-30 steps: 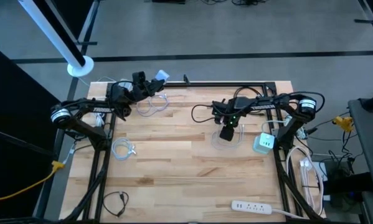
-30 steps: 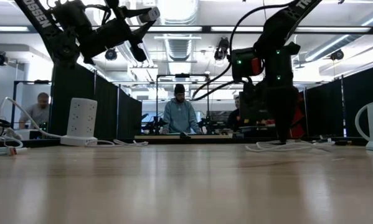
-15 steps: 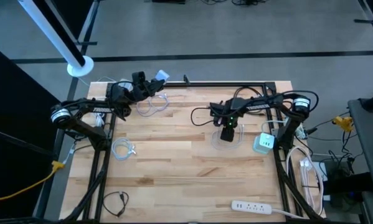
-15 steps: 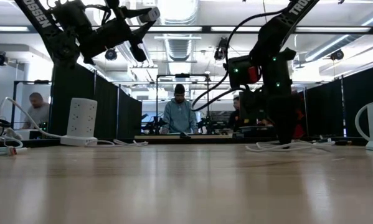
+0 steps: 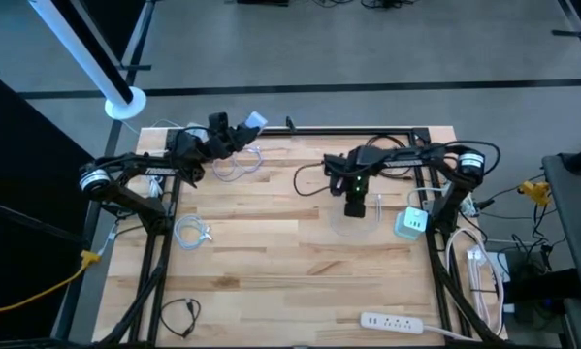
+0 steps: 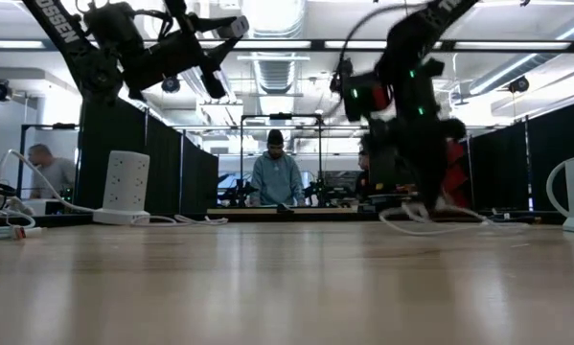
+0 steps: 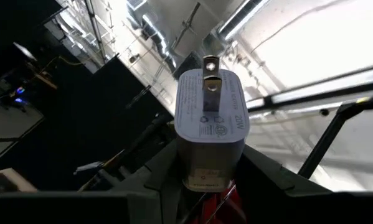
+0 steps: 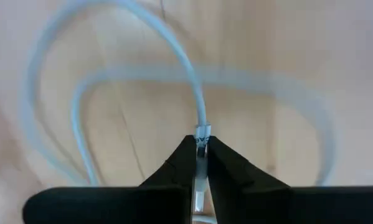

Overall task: Insert USB
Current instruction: Insert the white charger cable into the purple charger adapter

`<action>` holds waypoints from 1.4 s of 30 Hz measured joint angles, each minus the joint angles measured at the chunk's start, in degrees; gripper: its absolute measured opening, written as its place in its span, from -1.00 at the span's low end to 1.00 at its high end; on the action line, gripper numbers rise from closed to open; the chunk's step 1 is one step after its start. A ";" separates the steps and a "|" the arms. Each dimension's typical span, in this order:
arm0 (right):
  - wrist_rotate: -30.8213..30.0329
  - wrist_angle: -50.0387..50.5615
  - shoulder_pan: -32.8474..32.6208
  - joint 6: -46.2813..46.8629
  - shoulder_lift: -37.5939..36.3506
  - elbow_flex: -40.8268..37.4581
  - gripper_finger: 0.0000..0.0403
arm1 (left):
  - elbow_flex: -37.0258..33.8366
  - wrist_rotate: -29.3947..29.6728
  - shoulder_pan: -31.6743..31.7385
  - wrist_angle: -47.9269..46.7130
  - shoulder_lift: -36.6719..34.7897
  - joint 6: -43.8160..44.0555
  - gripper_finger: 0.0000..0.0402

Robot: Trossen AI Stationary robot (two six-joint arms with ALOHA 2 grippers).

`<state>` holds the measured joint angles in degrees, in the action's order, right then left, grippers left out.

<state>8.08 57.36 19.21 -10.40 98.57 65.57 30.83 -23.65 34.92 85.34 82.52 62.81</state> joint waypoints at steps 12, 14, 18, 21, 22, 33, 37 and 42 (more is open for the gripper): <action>-0.51 -24.94 -0.46 -9.38 -21.05 3.23 -0.93 | -0.09 -7.07 0.45 -24.66 0.07 -2.34 -0.41; -0.34 -32.93 -0.74 -10.58 -22.37 1.06 -0.93 | -0.08 -7.08 0.94 -27.77 0.15 -4.26 -0.41; -0.37 -56.80 -1.14 -11.58 -21.62 -5.35 -0.93 | 0.00 -6.93 0.68 -23.33 1.22 -0.31 -0.41; -0.39 -74.70 -1.44 -12.34 -21.05 -10.15 -0.93 | 0.06 -6.82 0.47 -19.94 2.03 2.71 -0.41; -0.40 -80.66 -1.54 -12.59 -20.86 -11.76 -0.93 | 0.08 -6.78 0.40 -18.80 2.31 3.71 -0.41; 0.09 -136.87 -2.73 -17.10 -6.92 -18.65 -0.93 | 0.22 -2.72 -0.73 -3.51 4.61 20.31 -0.41; 3.05 -142.87 -3.32 -19.33 0.51 -12.64 -0.93 | 0.84 -1.89 -1.52 -2.90 4.61 25.41 -0.41; 4.12 -141.76 -4.70 -26.44 7.06 -4.57 -0.93 | 3.82 -3.61 -2.43 -3.02 4.61 30.00 -0.41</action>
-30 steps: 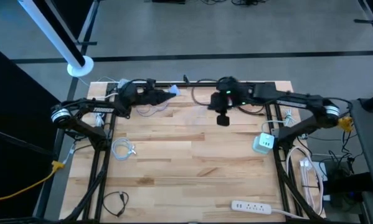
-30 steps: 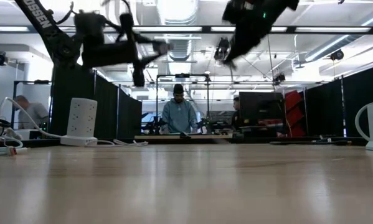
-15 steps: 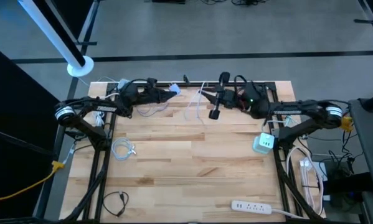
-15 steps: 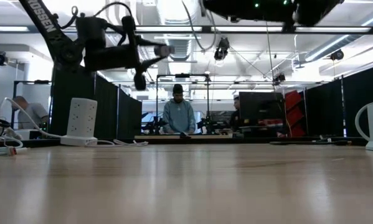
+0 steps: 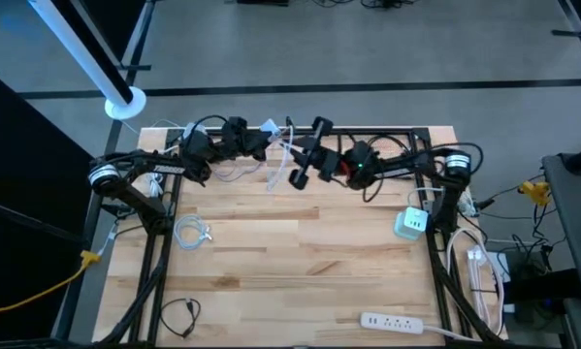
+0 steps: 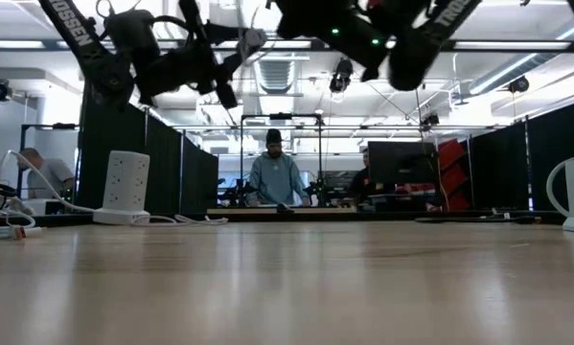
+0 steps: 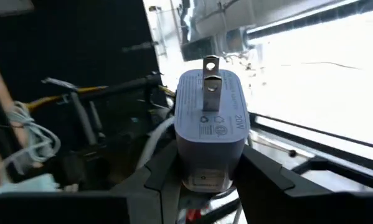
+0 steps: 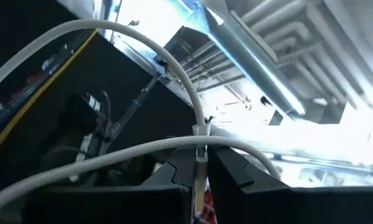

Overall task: Insert USB
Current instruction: Insert the white charger cable into the purple charger adapter

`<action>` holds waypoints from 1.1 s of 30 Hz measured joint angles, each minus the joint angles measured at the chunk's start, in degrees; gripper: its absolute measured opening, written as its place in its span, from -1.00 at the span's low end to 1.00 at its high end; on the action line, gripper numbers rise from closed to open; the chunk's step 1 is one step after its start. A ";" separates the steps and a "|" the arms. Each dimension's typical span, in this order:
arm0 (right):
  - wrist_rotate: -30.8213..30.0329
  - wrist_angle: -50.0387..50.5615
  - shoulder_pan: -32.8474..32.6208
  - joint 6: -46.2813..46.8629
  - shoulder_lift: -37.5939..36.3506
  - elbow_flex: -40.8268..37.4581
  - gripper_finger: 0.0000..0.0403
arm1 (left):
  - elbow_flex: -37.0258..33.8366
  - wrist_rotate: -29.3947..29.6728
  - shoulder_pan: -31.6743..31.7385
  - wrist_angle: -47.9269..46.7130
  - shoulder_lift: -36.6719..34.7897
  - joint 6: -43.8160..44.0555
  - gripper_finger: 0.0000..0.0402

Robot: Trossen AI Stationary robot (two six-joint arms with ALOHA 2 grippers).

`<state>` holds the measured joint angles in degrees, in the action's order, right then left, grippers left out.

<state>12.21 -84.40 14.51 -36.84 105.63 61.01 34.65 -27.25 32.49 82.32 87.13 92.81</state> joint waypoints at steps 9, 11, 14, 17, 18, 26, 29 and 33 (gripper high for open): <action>-1.98 1.44 -2.36 -11.40 2.12 4.46 -0.93 | 6.11 -11.27 0.54 -2.29 -0.04 5.29 -0.41; -2.42 1.81 -2.87 -13.78 2.44 5.25 -0.93 | 7.32 -13.26 0.68 -2.85 -0.05 6.33 -0.41; -3.09 2.36 -3.64 -17.34 2.92 6.44 -0.93 | 9.14 -16.25 0.90 -3.68 -0.06 7.88 -0.41; -4.37 2.40 -4.55 -20.16 3.05 6.98 -0.93 | 10.49 -17.80 1.03 -4.09 -0.07 9.13 -0.41; -5.36 2.23 -4.90 -21.22 3.01 6.98 -0.93 | 10.71 -17.80 1.03 -4.04 -0.07 9.98 -0.41; -6.63 -0.57 -7.11 -22.77 2.82 6.87 -0.93 | 10.73 -17.80 1.03 -3.93 -0.07 11.33 -0.05; -7.39 -0.45 -7.28 -22.09 2.82 6.87 -0.93 | 10.71 -16.15 0.87 -4.07 -0.07 12.72 0.01; -11.24 -1.10 -8.10 -22.10 1.36 5.55 -0.93 | 10.53 -8.62 0.69 -5.88 -0.07 15.24 -0.05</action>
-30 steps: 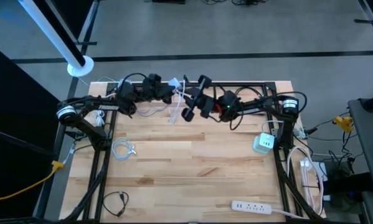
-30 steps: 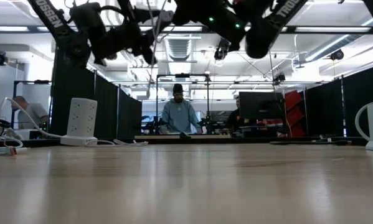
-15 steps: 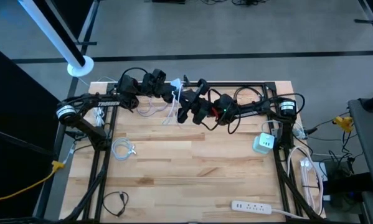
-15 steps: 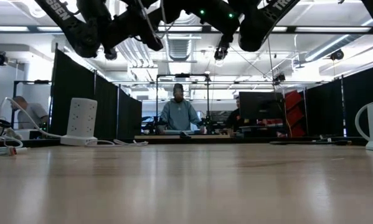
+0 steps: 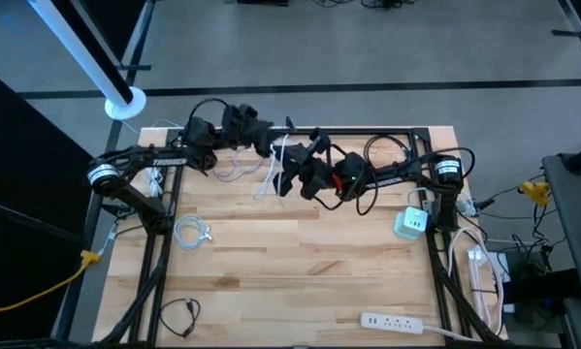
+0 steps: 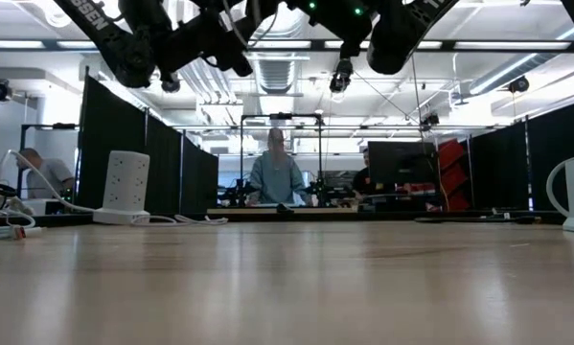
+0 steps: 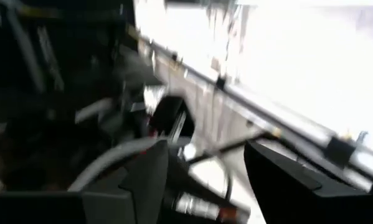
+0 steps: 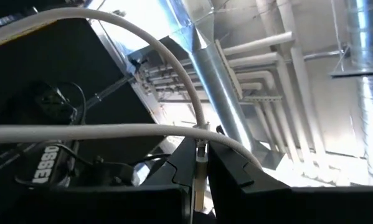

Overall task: Insert USB
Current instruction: Insert the white charger cable into the purple charger adapter

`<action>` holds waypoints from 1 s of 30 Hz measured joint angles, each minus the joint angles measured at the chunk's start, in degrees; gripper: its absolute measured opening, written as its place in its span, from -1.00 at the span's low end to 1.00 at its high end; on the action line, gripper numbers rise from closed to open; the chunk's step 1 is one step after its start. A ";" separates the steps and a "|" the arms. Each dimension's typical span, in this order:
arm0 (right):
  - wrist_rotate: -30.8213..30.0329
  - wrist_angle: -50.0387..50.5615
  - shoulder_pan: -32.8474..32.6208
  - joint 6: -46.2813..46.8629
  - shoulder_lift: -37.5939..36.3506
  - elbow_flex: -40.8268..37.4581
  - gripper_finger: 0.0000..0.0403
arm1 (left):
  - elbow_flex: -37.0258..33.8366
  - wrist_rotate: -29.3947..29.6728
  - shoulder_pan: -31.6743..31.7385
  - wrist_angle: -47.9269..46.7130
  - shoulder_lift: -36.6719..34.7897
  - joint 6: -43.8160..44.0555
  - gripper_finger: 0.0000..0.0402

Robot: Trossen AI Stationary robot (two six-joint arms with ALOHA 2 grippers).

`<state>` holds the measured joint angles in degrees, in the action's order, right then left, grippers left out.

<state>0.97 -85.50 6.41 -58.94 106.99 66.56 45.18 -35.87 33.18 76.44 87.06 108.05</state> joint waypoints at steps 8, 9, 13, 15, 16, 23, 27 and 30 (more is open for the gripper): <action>-12.28 -2.21 -2.92 -0.92 -6.03 -5.48 -0.93 | -1.15 3.36 0.33 -10.42 -0.05 2.22 -0.25; -13.81 -2.49 -3.29 -1.03 -6.78 -6.16 -0.93 | -1.30 3.78 0.37 -11.72 -0.06 2.50 -0.27; -20.65 -2.30 -4.51 -0.46 -10.67 -9.42 -0.93 | -2.01 5.18 0.52 -17.34 -0.08 3.17 -0.37; -26.61 3.73 -4.43 3.09 -15.20 -12.42 -0.93 | -2.81 4.66 0.54 -21.72 -0.08 0.93 -0.40; -29.88 8.62 -4.43 5.39 -17.72 -13.81 -0.93 | -3.09 4.52 0.52 -23.95 -0.08 -0.88 -0.42; -43.44 64.83 1.46 38.77 -34.06 -15.34 -0.93 | -4.52 4.56 0.41 -40.29 -0.08 -29.34 -0.48; -37.69 90.68 10.53 58.66 -37.06 -13.25 -0.93 | -4.60 7.50 0.39 -48.41 -0.08 -50.70 -0.45; -32.12 96.97 16.34 61.96 -34.89 -12.84 -0.93 | -4.60 11.38 0.37 -49.97 -0.03 -52.84 -0.42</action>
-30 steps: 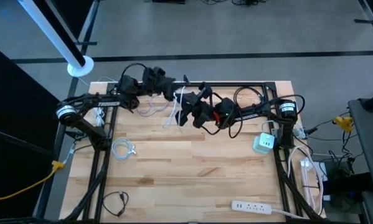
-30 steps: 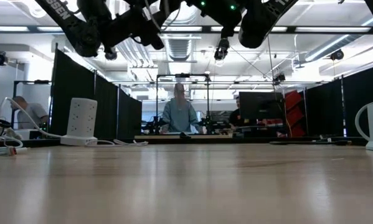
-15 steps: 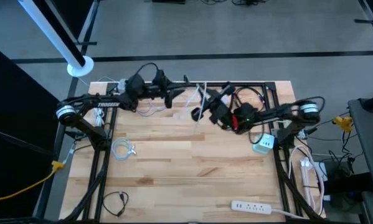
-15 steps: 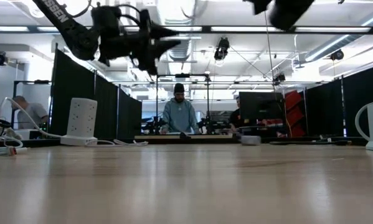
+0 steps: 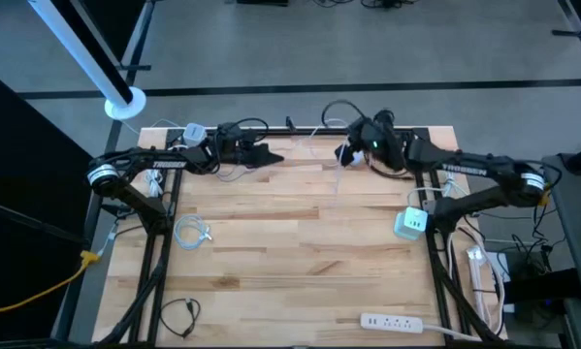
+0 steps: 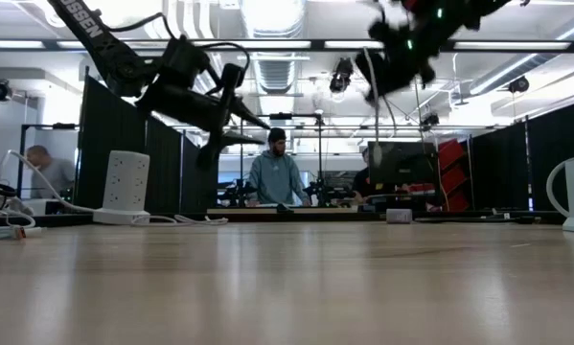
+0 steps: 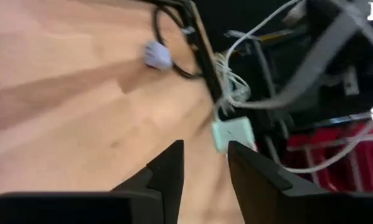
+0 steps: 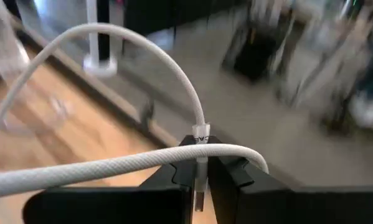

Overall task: Insert USB
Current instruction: Insert the white charger cable into the purple charger adapter

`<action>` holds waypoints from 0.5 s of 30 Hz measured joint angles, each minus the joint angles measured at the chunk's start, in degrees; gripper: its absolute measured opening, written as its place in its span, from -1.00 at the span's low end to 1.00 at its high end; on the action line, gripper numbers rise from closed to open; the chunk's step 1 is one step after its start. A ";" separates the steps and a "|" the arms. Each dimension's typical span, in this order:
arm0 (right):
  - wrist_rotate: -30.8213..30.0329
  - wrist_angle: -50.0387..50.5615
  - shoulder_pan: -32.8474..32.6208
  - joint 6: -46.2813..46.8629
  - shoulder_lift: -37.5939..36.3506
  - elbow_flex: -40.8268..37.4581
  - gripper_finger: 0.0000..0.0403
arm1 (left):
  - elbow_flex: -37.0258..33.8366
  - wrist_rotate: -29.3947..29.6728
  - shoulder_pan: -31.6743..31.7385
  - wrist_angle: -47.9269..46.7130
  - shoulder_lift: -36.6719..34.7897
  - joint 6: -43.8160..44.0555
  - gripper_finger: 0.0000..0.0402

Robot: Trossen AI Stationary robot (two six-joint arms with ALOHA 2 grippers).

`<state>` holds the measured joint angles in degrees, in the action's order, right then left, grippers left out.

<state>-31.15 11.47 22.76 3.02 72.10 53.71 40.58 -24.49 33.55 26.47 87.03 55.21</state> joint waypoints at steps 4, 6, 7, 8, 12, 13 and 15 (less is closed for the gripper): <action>5.29 5.71 5.95 0.62 4.42 0.37 -0.93 | 0.00 3.95 0.03 -0.24 0.01 -3.22 -0.38; 7.94 8.57 8.92 0.93 6.63 0.55 -0.93 | 0.00 5.93 0.04 -0.36 0.01 -4.83 -0.36; 9.26 9.99 10.41 1.08 7.73 0.64 -0.93 | 0.00 6.91 0.04 -0.42 0.01 -5.64 -0.35; 10.59 11.42 11.90 1.24 8.84 0.73 -0.93 | 0.00 7.90 0.05 -0.48 0.01 -6.44 -0.34; 15.88 17.13 17.85 1.85 13.26 1.10 -0.93 | 0.00 11.85 0.08 -0.72 0.02 -9.66 -0.30; 16.47 17.74 18.67 1.51 14.44 1.14 -0.93 | 0.00 12.58 0.08 -0.72 0.02 -10.14 -0.29; 16.67 17.68 19.30 0.09 16.68 1.16 -0.93 | 0.00 14.32 -0.01 -0.33 0.02 -10.26 -0.27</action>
<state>-14.48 29.15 42.06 3.11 88.78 54.87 40.58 -10.17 33.54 26.14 87.05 44.95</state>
